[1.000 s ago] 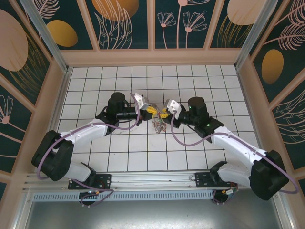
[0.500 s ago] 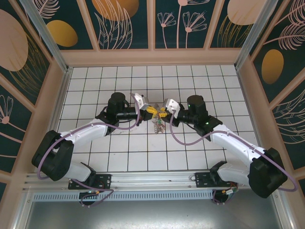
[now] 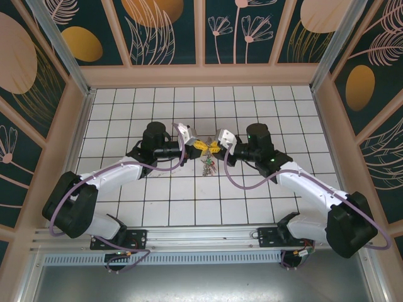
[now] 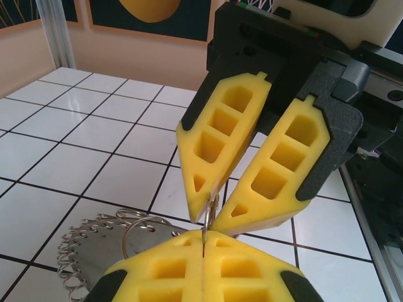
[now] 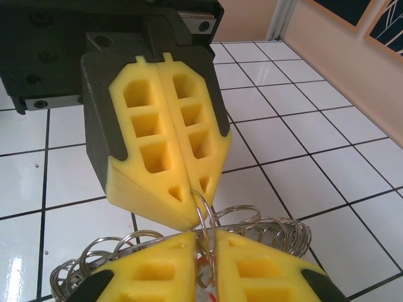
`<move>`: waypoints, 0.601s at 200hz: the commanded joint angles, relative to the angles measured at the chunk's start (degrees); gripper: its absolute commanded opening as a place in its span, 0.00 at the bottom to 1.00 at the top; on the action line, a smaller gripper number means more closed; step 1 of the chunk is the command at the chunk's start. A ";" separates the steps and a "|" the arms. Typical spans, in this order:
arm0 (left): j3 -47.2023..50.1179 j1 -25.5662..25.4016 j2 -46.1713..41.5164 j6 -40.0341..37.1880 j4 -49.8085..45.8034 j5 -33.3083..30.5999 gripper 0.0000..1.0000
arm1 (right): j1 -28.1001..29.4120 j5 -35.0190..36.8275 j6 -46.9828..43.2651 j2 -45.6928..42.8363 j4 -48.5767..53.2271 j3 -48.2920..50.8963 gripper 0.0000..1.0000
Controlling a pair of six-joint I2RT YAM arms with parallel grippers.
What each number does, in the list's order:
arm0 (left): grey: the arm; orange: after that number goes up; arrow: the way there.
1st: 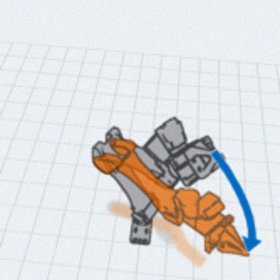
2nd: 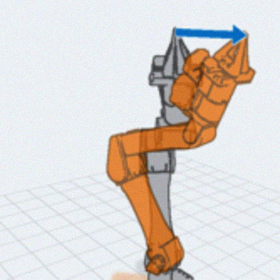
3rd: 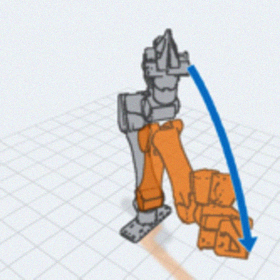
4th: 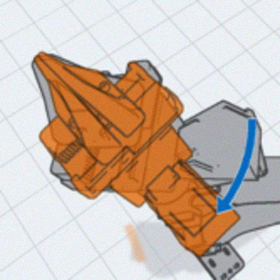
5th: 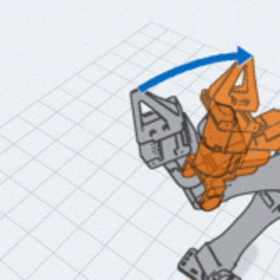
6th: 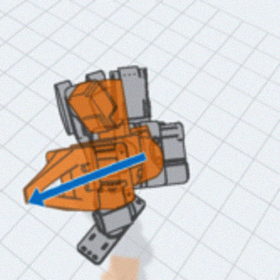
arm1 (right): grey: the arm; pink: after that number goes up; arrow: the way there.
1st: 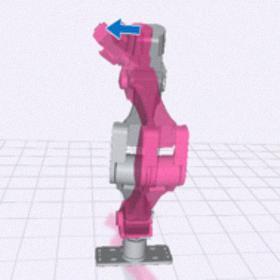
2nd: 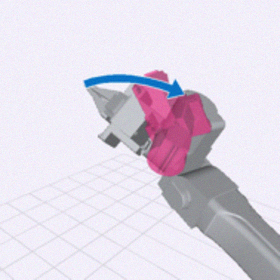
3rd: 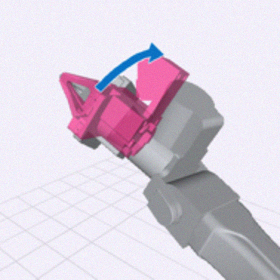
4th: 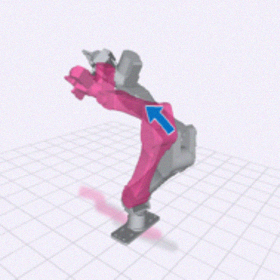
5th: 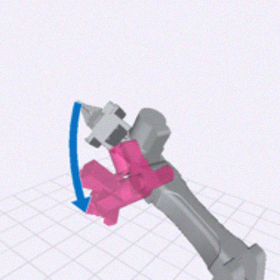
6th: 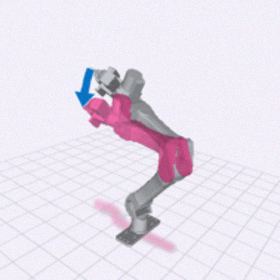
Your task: Put the keys on the keyring
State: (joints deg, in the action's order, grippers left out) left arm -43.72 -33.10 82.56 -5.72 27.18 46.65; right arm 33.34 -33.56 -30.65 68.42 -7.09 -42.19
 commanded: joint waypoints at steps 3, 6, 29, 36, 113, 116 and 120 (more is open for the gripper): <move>-0.66 -0.03 -0.12 -0.77 2.56 1.96 0.00 | -0.22 -2.47 -0.99 0.15 -0.42 -2.18 0.07; -0.64 0.05 -0.12 -0.79 2.53 1.87 0.00 | -0.29 -2.55 -1.00 0.07 -0.45 -2.18 0.06; -0.54 0.02 -0.12 -1.12 2.01 1.58 0.00 | -0.29 -2.82 -0.97 -0.32 -0.10 -2.60 0.00; -0.72 0.04 -0.02 -1.55 1.34 1.68 0.00 | -0.29 -2.99 -1.04 -0.35 0.32 -2.72 0.00; -7.94 0.05 1.06 -14.78 -18.22 0.53 0.20 | 0.60 0.52 -4.52 3.76 15.01 -11.52 0.00; -8.23 -0.02 1.02 -15.28 -18.72 0.42 0.20 | 0.73 0.66 -4.74 4.00 15.51 -11.91 0.00; -8.51 0.05 1.11 -15.83 -19.47 0.08 0.22 | 0.89 0.84 -4.97 4.31 16.08 -12.31 0.00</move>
State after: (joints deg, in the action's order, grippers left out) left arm -49.28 -32.88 82.81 -15.22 15.64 46.39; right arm 33.34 -33.85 -32.71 71.18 4.80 -50.13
